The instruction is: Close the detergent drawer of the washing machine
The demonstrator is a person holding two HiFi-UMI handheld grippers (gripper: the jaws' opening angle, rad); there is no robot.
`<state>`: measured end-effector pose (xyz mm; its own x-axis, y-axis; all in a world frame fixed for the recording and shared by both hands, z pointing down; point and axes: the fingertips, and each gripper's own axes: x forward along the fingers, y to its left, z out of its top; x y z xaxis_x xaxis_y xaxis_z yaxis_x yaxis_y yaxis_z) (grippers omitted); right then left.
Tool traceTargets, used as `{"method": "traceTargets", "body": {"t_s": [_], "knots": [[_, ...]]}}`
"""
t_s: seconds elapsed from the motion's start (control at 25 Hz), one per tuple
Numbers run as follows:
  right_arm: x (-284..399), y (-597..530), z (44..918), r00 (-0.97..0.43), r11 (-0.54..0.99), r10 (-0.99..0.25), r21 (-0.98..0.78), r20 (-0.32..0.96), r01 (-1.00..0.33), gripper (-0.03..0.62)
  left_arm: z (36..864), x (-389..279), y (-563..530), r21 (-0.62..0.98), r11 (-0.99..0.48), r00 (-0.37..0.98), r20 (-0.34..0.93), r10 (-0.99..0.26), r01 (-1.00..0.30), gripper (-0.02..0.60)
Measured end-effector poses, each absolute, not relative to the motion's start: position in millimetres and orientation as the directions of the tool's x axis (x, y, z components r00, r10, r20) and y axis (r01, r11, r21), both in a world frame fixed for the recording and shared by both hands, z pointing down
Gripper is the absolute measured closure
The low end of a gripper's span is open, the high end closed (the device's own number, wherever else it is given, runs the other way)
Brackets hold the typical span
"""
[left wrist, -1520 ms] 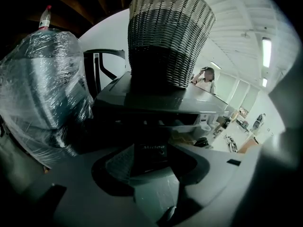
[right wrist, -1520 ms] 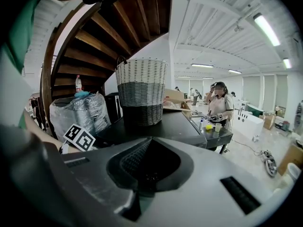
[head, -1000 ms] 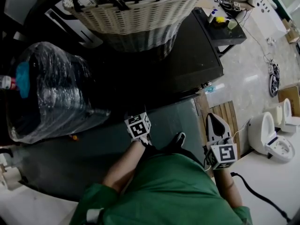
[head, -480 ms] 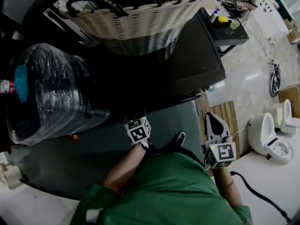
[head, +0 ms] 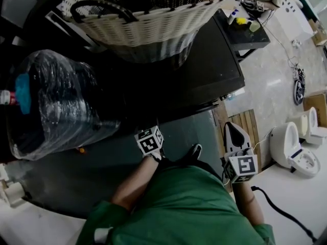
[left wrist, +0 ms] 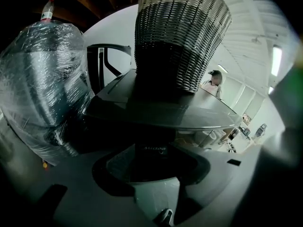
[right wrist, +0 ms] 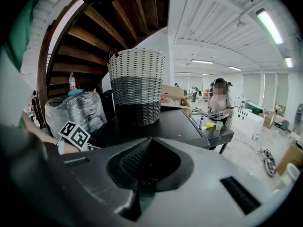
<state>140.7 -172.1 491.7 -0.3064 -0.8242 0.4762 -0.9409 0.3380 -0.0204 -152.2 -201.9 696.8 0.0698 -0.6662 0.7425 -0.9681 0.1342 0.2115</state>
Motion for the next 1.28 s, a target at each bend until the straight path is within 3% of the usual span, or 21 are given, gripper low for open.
{"method": "traceTargets", "body": {"t_s": [0.32, 0.56, 0.72, 0.92, 1.28], "knots": [[136, -166, 484, -0.318, 0.343, -0.836, -0.026, 0.448, -0.939, 0.572, 697, -155, -201, 0.237, 0.094, 0.117, 0.741, -0.661, -0.967, 0.374], [135, -165, 467, -0.327, 0.344, -0.859, -0.028, 0.394, -0.938, 0.572, 679, -153, -183, 0.344, -0.037, 0.286, 0.712, -0.642, -0.938, 0.397], [133, -164, 452, -0.336, 0.355, -0.871, -0.014, 0.359, -0.935, 0.572, 617, -155, -171, 0.337, -0.116, 0.305, 0.588, -0.749, -0.934, 0.430], [127, -161, 425, -0.357, 0.373, -0.887, -0.002, 0.293, -0.928, 0.572, 513, -149, -178, 0.190, -0.277, 0.331, 0.375, -0.866, -0.942, 0.471], [130, -151, 364, -0.378, 0.386, -0.916, 0.040, 0.134, -0.922, 0.572, 362, -120, -166, 0.038, -0.414, 0.415, 0.049, -0.908, -0.910, 0.486]]}}
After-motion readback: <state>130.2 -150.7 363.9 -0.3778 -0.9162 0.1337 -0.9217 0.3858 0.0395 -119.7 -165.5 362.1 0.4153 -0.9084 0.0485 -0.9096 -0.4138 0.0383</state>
